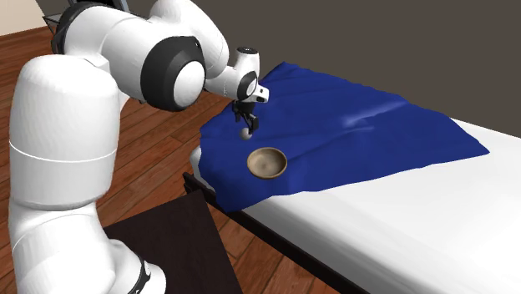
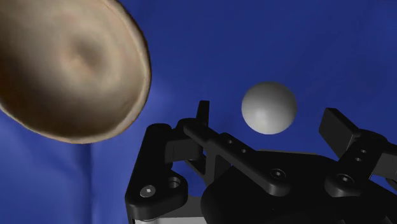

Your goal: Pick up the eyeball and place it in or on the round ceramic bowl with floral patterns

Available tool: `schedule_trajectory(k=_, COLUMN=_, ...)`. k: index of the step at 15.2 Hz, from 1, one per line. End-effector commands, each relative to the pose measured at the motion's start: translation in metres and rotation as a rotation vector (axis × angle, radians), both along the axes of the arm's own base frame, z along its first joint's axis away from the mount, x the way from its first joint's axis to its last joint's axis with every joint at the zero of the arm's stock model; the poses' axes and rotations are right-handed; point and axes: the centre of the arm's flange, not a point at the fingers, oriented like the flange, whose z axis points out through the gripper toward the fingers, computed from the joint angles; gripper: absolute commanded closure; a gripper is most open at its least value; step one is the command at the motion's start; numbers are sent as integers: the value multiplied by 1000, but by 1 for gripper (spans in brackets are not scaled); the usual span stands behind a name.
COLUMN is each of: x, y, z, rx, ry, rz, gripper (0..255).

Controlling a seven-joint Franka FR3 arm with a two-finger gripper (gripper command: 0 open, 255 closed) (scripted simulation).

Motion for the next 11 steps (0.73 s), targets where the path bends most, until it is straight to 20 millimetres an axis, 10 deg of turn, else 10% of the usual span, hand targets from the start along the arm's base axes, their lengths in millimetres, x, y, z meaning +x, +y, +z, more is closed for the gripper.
schedule_trajectory(k=1, x=10, y=19, z=-20, rx=5, ry=7, rz=-2, gripper=0)
schedule_trajectory(k=11, x=15, y=38, z=-72, rx=10, ry=13, rz=-2, gripper=0)
